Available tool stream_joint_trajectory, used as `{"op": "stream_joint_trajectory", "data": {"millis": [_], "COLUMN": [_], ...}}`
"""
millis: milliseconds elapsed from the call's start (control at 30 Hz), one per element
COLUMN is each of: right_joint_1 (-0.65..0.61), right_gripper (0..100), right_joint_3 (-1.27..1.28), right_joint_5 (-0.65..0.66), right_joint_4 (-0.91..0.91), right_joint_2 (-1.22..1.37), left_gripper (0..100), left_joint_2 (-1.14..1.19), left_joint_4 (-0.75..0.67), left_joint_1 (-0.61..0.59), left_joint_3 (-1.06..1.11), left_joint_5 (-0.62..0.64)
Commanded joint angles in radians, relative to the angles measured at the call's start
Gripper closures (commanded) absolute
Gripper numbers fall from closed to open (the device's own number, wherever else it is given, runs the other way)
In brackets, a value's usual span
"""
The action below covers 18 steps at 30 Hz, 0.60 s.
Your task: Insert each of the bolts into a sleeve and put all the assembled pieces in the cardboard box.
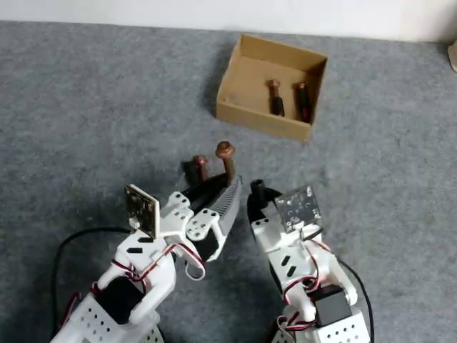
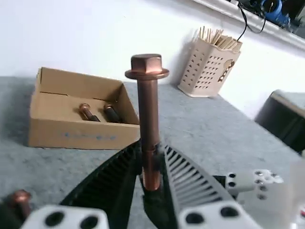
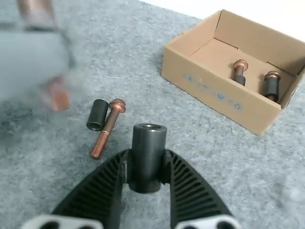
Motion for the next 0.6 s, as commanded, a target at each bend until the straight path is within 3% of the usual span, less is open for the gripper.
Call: {"op": "stream_joint_trajectory", "data": {"millis": [0,367,567], "right_joint_1": [-0.025,-0.036,-0.116], "right_gripper": [99.3,99.3,99.3], "right_joint_3": [-0.015,-0.035,-0.117], "right_joint_5": [0.008,0.006,0.012], "right_joint_4": [-0.002,-0.013,-0.018], "right_joint_2": [-0.01,-0.01,-0.01], "left_gripper": [99,99,99], "left_joint_2": [-0.016,-0.015,-0.013], "left_joint_4": [-0.029,-0.123,-0.198], "left_joint_1": [0.035,0.031,-0.071], "left_joint_3": [-0.007,0.027,0.058], "left_joint_5": [0.038,0.103,0.106]}}
